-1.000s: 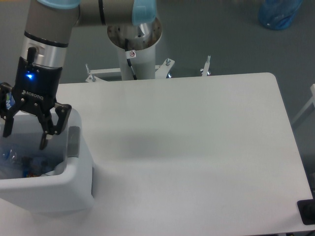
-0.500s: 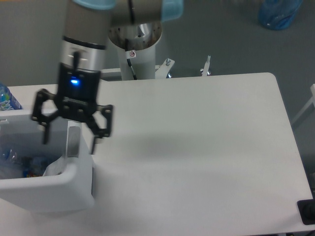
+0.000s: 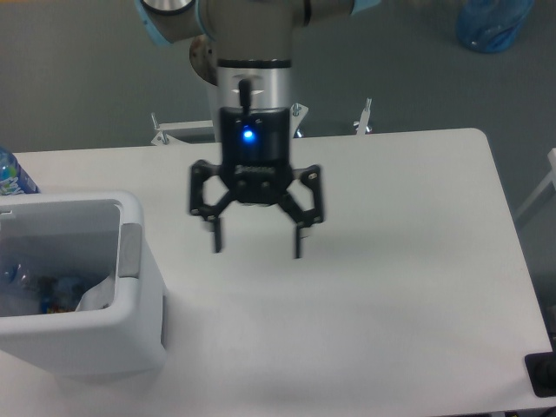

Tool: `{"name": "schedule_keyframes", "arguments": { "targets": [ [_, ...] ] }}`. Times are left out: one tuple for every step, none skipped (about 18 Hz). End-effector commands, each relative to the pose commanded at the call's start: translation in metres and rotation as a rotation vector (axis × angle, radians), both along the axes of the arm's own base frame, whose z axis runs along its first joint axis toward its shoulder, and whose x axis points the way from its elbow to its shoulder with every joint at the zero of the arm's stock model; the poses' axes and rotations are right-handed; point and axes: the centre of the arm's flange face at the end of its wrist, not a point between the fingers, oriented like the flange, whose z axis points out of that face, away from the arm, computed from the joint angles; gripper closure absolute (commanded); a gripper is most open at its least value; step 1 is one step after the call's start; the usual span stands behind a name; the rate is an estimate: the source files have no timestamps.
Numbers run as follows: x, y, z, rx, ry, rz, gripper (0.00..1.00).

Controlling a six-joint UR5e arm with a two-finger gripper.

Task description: Place the trash in the trash can

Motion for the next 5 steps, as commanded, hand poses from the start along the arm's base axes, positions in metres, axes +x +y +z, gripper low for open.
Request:
{"name": "schedule_keyframes", "arguments": {
  "targets": [
    [0.0,-0.008,0.004,-0.03,0.011,-0.027,0.0],
    [0.0,-0.016,0.005,-0.069,0.016,-0.051,0.0],
    [0.001,-0.022,0.008,-0.1,0.022,-0.071,0.0],
    [0.004,-0.025,0.01,-0.116,0.022,-0.088,0.0],
    [0.004,-0.027,0.01,-0.12,0.019,-0.09,0.0]
  ]
}}
